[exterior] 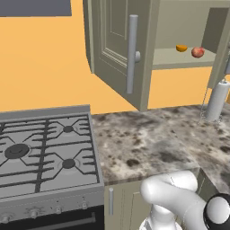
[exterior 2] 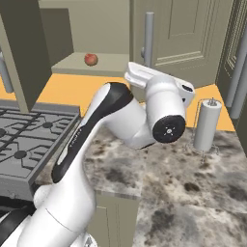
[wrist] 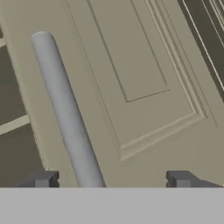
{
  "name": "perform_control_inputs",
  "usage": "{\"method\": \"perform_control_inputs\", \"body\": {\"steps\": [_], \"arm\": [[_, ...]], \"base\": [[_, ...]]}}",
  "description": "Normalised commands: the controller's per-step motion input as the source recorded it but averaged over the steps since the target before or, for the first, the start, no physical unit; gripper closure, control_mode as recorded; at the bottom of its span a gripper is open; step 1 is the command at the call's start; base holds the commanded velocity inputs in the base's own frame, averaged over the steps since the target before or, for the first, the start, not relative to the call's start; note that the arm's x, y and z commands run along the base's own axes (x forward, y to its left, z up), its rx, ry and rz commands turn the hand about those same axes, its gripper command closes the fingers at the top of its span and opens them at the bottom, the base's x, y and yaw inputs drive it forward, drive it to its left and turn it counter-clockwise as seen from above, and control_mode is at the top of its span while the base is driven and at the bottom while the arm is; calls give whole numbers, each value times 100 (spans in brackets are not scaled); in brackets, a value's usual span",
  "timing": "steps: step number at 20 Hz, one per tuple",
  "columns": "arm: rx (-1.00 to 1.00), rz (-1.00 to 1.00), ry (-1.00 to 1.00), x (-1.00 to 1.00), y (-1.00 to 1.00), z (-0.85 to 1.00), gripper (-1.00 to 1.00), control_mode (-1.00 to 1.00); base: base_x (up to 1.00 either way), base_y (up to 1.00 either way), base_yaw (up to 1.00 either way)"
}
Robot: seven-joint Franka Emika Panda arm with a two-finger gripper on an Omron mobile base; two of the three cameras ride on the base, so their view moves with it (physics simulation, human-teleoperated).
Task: Open the cabinet. Pick the peach and peach from the cabinet and place them into the bowl. Then close the cabinet.
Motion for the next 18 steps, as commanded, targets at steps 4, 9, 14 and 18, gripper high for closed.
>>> {"method": "perform_control_inputs", "body": {"steps": [4,9,14,18], "arm": [[-14,-1,-9,-63,-9,-7,-100,-100],[-31,-17,0,-67,79,-38,-100,-100],[-41,-22,20,-46,100,-62,-100,-100],[-48,-17,26,-34,100,-69,-100,-100]], "base": [[0,0,0],[0,0,0],[0,0,0],[0,0,0]]}}
